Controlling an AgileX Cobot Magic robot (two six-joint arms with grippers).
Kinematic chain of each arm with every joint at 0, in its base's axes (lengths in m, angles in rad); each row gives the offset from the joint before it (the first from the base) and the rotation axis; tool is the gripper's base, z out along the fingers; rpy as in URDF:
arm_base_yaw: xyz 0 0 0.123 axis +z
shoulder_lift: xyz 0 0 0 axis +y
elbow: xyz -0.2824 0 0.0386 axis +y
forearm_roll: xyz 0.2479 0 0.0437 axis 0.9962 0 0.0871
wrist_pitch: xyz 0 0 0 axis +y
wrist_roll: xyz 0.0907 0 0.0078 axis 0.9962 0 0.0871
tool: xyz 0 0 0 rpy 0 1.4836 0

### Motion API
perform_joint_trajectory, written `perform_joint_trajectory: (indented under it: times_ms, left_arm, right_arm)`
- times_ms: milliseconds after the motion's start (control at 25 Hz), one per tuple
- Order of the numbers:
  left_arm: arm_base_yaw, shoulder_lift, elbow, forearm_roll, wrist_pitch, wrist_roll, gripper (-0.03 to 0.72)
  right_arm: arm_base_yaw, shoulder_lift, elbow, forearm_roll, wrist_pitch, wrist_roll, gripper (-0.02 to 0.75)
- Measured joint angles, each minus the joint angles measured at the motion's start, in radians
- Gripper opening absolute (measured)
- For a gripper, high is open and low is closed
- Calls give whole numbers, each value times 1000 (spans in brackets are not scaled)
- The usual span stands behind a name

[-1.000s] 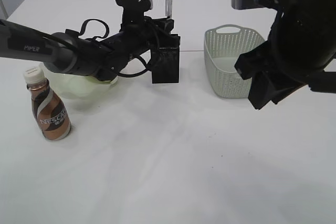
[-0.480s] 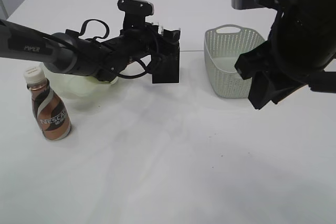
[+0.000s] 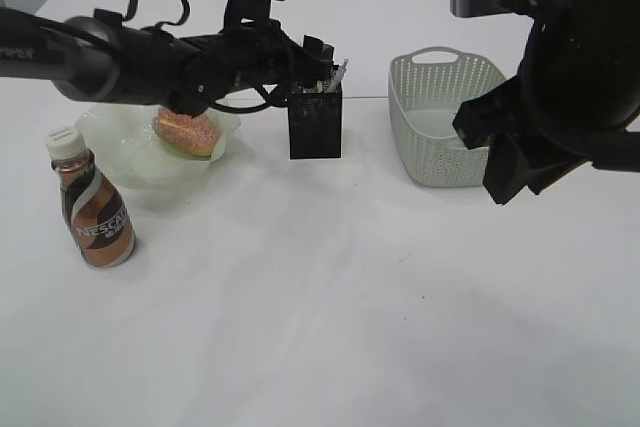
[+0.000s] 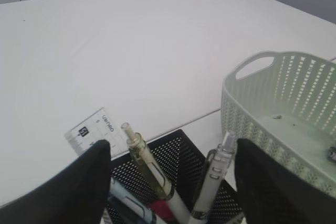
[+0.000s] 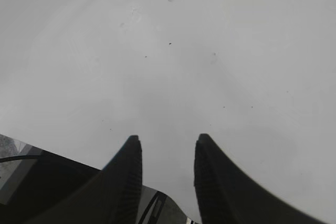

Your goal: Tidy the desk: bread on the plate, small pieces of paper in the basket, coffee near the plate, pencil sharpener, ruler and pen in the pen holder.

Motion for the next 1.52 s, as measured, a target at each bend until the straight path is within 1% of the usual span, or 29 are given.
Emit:
perform_joint_trajectory:
  times_ms: [160, 240, 320, 440, 520, 720, 920, 1040, 1200, 1400, 1520]
  left_arm:
    - [0, -92, 0, 0, 180, 0, 543]
    - [0, -156, 0, 0, 268, 0, 543]
    - [0, -224, 0, 0, 367, 0, 543]
    - [0, -337, 0, 0, 576, 0, 543]
    - [0, -418, 0, 0, 722, 0, 543]
    - [0, -613, 0, 2, 1060, 0, 543]
    - [0, -790, 0, 11, 1343, 0, 543]
    - [0, -867, 0, 14, 1485, 0, 543]
    - [0, -960, 0, 15, 1562, 44, 543]
    - [0, -1062, 0, 13, 1580, 74, 543]
    - [0, -1132, 0, -7, 1582, 96, 543]
  right_arm:
    - [0, 0, 0, -4, 0, 2, 257]
    - [0, 0, 0, -26, 0, 10, 278]
    - [0, 0, 0, -53, 0, 41, 335]
    - [0, 0, 0, -90, 0, 81, 436]
    - [0, 0, 0, -97, 0, 90, 470]
    - [0, 0, 0, -99, 0, 96, 486]
    - [0, -8, 0, -134, -2, 96, 489]
    - [0, -60, 0, -141, -32, 96, 489]
    - [0, -204, 0, -146, -78, 96, 489]
    - [0, -405, 0, -154, -79, 96, 489]
    - [0, -536, 0, -186, -77, 96, 489]
